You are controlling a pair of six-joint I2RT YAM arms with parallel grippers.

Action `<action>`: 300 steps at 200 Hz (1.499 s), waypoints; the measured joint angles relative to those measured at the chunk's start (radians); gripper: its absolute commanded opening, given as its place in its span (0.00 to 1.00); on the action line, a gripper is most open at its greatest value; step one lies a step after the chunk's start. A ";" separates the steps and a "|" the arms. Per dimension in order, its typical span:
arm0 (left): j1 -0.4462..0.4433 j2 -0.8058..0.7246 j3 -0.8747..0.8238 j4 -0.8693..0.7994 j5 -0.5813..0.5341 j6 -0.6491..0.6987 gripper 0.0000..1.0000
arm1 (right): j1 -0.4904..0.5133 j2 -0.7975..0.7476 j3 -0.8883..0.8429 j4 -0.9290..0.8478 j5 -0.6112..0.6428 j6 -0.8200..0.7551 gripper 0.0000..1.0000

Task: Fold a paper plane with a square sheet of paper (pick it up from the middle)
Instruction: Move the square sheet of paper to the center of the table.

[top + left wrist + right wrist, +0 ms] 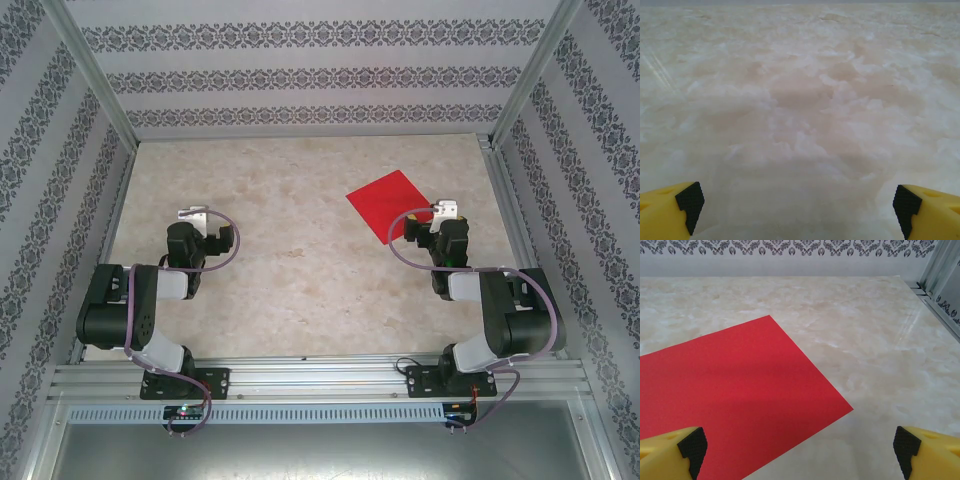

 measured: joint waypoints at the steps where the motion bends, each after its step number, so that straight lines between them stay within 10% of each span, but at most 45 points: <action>1: 0.000 0.000 0.000 0.000 0.000 0.000 1.00 | 0.000 0.000 0.000 0.000 0.000 0.000 0.98; 177: 0.000 -0.017 -0.005 -0.005 -0.027 -0.002 1.00 | -0.007 -0.037 -0.020 0.001 -0.001 0.001 0.98; 238: 0.000 -0.277 0.161 -0.398 -0.102 -0.114 1.00 | -0.006 -0.354 0.247 -0.571 0.080 0.144 0.98; 300: 0.000 -0.299 0.396 -0.840 -0.004 -0.345 1.00 | 0.003 -0.127 0.568 -0.995 -0.127 0.444 0.98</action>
